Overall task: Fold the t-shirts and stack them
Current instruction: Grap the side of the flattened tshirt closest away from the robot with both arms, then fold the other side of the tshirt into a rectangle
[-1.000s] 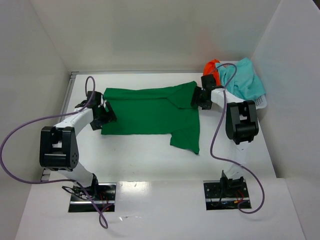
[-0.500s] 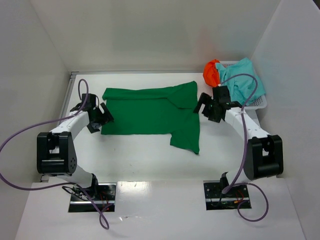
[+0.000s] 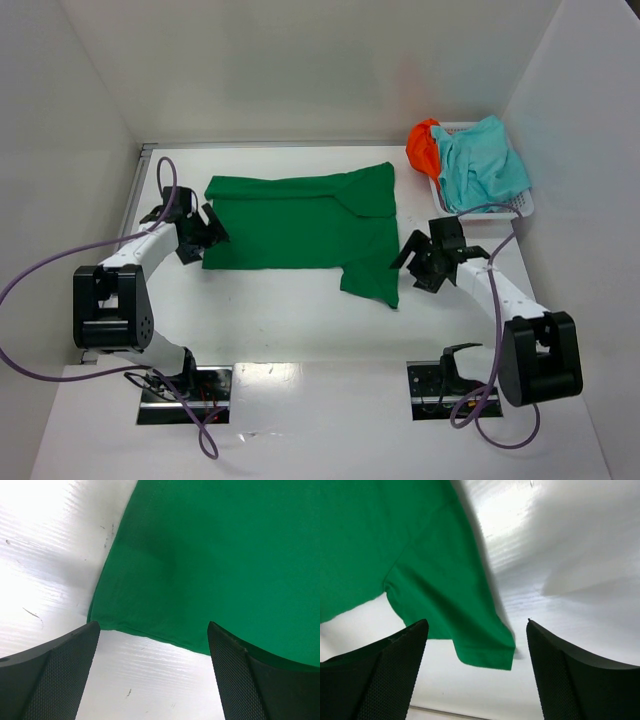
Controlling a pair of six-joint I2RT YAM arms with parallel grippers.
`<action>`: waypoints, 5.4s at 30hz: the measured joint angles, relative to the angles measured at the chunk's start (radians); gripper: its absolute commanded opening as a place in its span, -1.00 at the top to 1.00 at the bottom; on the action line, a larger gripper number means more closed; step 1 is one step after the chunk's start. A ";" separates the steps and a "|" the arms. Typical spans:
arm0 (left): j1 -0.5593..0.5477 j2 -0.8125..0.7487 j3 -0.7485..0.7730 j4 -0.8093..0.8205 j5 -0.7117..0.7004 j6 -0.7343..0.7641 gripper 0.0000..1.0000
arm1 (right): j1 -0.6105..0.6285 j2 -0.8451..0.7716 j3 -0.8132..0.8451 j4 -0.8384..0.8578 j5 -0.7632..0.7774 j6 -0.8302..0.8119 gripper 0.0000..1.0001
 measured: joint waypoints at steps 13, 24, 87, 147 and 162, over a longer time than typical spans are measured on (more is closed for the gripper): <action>0.000 0.000 -0.004 0.019 0.009 0.000 -0.91 | 0.049 -0.111 -0.128 0.011 -0.085 0.083 -0.50; 0.000 0.000 -0.006 0.020 -0.001 0.000 -0.91 | 0.124 -0.063 -0.128 0.008 -0.060 0.107 -0.36; -0.051 0.035 -0.102 0.003 -0.210 -0.137 0.36 | 0.265 0.225 0.044 -0.044 0.040 0.111 0.55; 0.001 0.532 0.584 0.028 -0.189 -0.037 1.00 | 0.044 0.912 1.023 -0.081 0.079 -0.148 0.83; 0.005 0.561 0.641 0.026 -0.194 -0.022 1.00 | 0.019 0.992 1.147 -0.084 0.066 -0.174 0.83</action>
